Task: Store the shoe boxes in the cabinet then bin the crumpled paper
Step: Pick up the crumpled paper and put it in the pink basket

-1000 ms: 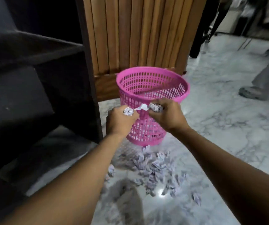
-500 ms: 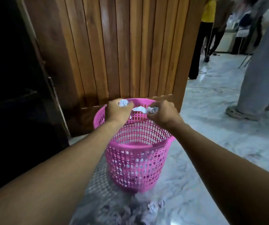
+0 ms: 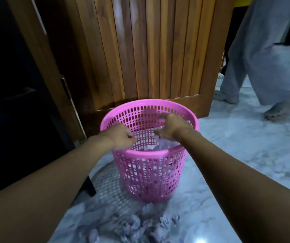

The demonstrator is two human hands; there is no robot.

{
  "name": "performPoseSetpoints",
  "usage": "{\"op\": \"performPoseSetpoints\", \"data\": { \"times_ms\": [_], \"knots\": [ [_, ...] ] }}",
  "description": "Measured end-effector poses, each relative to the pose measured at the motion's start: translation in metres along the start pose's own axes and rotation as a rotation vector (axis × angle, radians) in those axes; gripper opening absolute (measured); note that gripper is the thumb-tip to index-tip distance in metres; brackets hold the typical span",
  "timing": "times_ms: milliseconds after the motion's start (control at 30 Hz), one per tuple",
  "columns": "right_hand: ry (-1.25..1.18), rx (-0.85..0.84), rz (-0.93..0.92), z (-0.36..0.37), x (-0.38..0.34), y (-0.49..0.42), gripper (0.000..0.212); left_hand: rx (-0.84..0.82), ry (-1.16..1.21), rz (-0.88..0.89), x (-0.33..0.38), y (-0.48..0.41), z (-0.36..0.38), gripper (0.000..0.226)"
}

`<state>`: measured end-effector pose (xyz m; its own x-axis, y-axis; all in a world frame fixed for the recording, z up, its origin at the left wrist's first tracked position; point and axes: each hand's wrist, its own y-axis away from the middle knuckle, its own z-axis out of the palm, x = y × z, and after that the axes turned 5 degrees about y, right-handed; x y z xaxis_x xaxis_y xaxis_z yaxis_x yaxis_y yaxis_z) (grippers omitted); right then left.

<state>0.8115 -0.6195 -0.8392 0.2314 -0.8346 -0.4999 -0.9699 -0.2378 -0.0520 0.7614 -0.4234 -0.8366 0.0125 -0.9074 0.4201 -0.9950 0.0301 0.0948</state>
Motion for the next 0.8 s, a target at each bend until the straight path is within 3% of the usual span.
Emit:
{"op": "performPoseSetpoints", "data": {
  "times_ms": [67, 200, 300, 400, 500, 567, 700, 800],
  "knots": [
    [0.04, -0.029, -0.001, -0.003, -0.006, 0.008, 0.051, 0.089, 0.057, 0.062, -0.005, 0.021, 0.0, 0.036],
    [0.112, 0.01, 0.012, 0.0, -0.021, 0.034, 0.028, 0.186, 0.166, 0.131, -0.017, 0.054, 0.007, 0.037],
    [0.166, 0.085, 0.027, 0.013, -0.027, 0.065, 0.032, 0.341, 0.165, 0.222, -0.023, 0.071, 0.021, 0.035],
    [0.268, 0.305, 0.019, 0.03, -0.027, 0.104, 0.039, 0.416, 0.158, 0.188, -0.027, 0.085, 0.038, 0.036],
    [0.185, 0.585, -0.003, 0.062, -0.024, 0.147, 0.042, 0.537, 0.192, 0.192, -0.031, 0.102, 0.063, 0.05],
    [0.11, 0.645, 0.01, 0.091, -0.013, 0.175, 0.043, 0.588, 0.25, 0.189, -0.033, 0.115, 0.083, 0.057],
    [0.117, 0.566, 0.097, 0.156, 0.024, 0.235, 0.043, 0.446, 0.3, 0.057, -0.047, 0.141, 0.134, 0.058],
    [0.15, 0.477, 0.212, 0.195, 0.054, 0.277, 0.051, 0.306, 0.303, 0.054, -0.066, 0.163, 0.173, 0.057]
  ]
}}
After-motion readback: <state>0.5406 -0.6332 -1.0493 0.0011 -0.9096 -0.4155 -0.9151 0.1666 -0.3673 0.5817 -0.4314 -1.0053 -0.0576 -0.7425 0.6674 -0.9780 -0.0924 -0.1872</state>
